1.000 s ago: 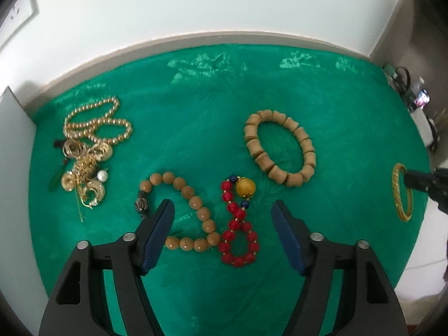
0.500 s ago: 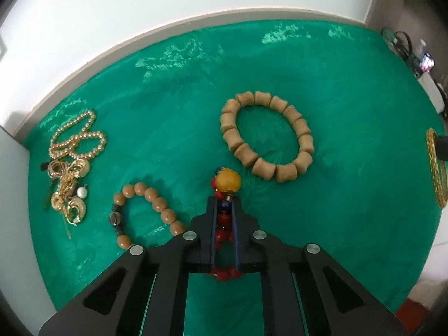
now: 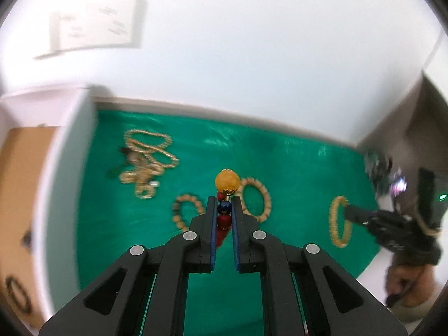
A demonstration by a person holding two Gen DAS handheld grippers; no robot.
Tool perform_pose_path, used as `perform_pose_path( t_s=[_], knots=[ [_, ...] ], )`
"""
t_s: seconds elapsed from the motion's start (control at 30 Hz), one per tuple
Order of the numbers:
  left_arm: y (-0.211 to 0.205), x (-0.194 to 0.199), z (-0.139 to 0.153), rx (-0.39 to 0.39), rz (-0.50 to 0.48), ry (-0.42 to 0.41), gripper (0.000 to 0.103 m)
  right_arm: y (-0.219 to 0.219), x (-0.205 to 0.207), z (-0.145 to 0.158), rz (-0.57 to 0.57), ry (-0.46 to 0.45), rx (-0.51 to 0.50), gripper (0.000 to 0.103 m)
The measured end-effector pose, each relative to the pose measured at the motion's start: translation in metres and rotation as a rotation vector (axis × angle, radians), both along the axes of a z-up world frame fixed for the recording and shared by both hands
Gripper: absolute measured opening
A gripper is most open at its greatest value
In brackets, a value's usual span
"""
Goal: Organize jewelry
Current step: 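Carry the red bracelet and gold bangle over the white box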
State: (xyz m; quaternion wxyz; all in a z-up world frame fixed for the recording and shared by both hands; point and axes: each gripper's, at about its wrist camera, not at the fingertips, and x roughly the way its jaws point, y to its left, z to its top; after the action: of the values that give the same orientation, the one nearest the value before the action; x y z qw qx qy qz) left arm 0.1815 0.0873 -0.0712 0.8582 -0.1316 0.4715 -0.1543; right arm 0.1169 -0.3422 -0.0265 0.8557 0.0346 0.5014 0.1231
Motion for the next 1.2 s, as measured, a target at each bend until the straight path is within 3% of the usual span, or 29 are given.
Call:
perform_pose_path(
  t_s=[0.17,0.37,0.63,0.8,0.93,1.2],
  knots=[
    [0.07,-0.042,0.056,-0.016,0.165,-0.024,0.007,0.062,0.023,0.036,0.162,-0.06,0.047,0.006],
    [0.157,-0.091,0.07,0.049,0.39,-0.007,0.007,0.162,0.045,0.056,0.387,-0.089,0.121,0.006],
    [0.238,-0.13,0.024,0.145,0.618,0.085,0.007,0.314,0.046,0.045,0.678,-0.083,0.14,0.006],
    [0.258,-0.134,-0.017,0.161,0.676,0.169,0.007,0.391,0.04,0.006,0.796,0.014,0.118,0.006],
    [0.267,-0.139,-0.042,0.162,0.693,0.214,0.007,0.419,0.025,-0.023,0.854,0.087,0.091,0.006],
    [0.268,-0.136,-0.061,0.169,0.679,0.24,0.008,0.451,0.007,-0.06,0.921,0.1,0.007,0.006]
  ],
)
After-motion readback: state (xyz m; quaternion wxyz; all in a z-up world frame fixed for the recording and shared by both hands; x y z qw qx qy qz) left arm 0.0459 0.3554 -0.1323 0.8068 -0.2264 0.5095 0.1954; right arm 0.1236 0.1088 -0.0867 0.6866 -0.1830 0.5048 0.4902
